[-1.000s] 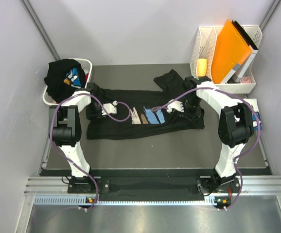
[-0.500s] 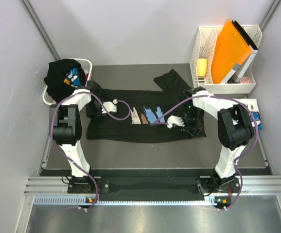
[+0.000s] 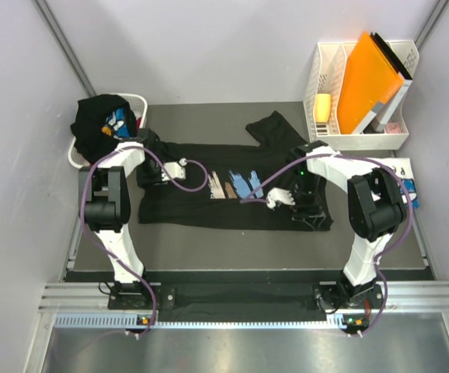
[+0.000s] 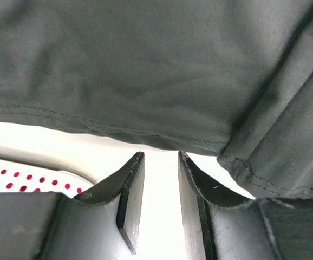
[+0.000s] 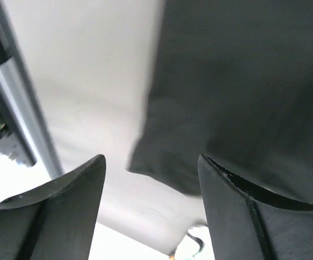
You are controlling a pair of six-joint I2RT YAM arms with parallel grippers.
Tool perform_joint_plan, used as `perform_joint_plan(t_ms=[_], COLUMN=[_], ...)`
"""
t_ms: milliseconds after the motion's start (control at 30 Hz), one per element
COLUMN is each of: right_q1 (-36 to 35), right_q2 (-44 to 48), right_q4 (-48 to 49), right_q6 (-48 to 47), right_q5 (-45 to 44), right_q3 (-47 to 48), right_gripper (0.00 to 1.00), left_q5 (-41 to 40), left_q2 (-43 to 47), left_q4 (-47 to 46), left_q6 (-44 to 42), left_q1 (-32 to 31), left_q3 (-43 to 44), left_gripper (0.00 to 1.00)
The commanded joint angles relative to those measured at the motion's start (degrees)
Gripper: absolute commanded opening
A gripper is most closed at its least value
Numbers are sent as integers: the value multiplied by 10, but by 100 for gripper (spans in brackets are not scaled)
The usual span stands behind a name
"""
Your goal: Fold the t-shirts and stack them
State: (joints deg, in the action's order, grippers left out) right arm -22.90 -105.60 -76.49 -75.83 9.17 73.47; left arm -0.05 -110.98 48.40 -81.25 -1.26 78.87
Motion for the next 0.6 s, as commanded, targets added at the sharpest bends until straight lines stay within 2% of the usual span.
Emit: perform_joint_plan(t_ms=[0, 133, 267, 367, 400, 433, 500, 533, 567], right_q1=[-6, 2, 9, 10, 10, 8, 9, 10, 9], right_q2=[14, 7, -4, -14, -27, -35, -71, -82, -90], right_q4=[-67, -21, 72, 169, 193, 206, 224, 226, 229], right_q6=[26, 57, 86, 116, 133, 136, 159, 164, 166], right_q5=[59, 53, 25, -6, -15, -18, -22, -23, -21], right_q3=[89, 142, 137, 90, 78, 73, 85, 103, 110], right_gripper=[70, 71, 70, 62, 51, 30, 9, 0, 0], left_q5=[22, 54, 73, 92, 96, 103, 109, 110, 110], left_q2=[6, 3, 5, 0, -2, -4, -11, -12, -13], left_q4=[54, 122, 155, 179, 186, 197, 210, 218, 220], left_q6=[-18, -13, -7, -1, 0, 5, 7, 7, 7], left_q1=[9, 9, 9, 8, 8, 8, 8, 9, 9], left_q3=[29, 58, 70, 80, 87, 90, 99, 100, 101], left_gripper=[37, 40, 41, 41, 41, 41, 42, 42, 42])
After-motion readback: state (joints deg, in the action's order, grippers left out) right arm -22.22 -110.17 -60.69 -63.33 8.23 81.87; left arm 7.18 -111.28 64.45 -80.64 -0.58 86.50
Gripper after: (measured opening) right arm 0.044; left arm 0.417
